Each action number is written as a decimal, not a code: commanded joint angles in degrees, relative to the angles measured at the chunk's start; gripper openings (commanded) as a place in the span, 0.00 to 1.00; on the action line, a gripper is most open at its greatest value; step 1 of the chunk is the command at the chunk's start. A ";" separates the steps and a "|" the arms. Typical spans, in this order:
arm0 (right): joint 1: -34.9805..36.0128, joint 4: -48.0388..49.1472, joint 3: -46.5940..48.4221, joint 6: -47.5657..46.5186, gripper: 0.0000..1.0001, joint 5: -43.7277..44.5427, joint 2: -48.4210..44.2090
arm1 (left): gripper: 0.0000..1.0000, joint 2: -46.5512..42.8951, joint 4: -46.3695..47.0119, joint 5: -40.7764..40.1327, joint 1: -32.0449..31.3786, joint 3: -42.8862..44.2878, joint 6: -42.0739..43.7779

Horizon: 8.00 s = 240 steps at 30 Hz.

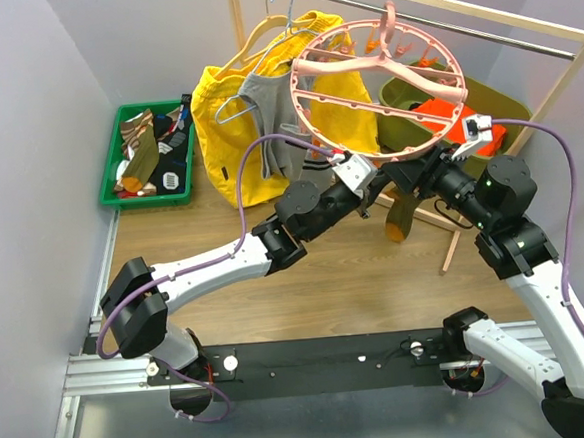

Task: Clip the socks to the hanger
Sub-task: Open the clamp at the hanger, then pick up the sock from the bin.

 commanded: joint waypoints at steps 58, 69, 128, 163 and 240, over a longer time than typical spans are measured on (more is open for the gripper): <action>0.11 -2.06 0.45 -3.94 0.01 3.98 2.47 | 0.73 -26.77 -35.52 -13.91 19.24 -11.56 -25.54; 0.11 -2.24 0.19 -7.11 0.01 3.64 1.07 | 0.73 -20.55 -38.70 -9.33 50.87 -10.88 -20.81; 0.11 -2.24 -1.66 -8.87 0.01 -3.31 -0.95 | 0.00 25.71 -40.04 -9.25 72.00 39.86 0.82; 0.11 -1.89 -2.72 -8.52 0.01 -3.40 -2.89 | 0.00 3.63 -24.20 -9.96 69.10 2.92 16.36; 0.11 -2.68 -1.49 -8.78 0.01 -3.40 0.36 | 0.60 35.45 -45.38 -11.79 56.71 30.70 18.48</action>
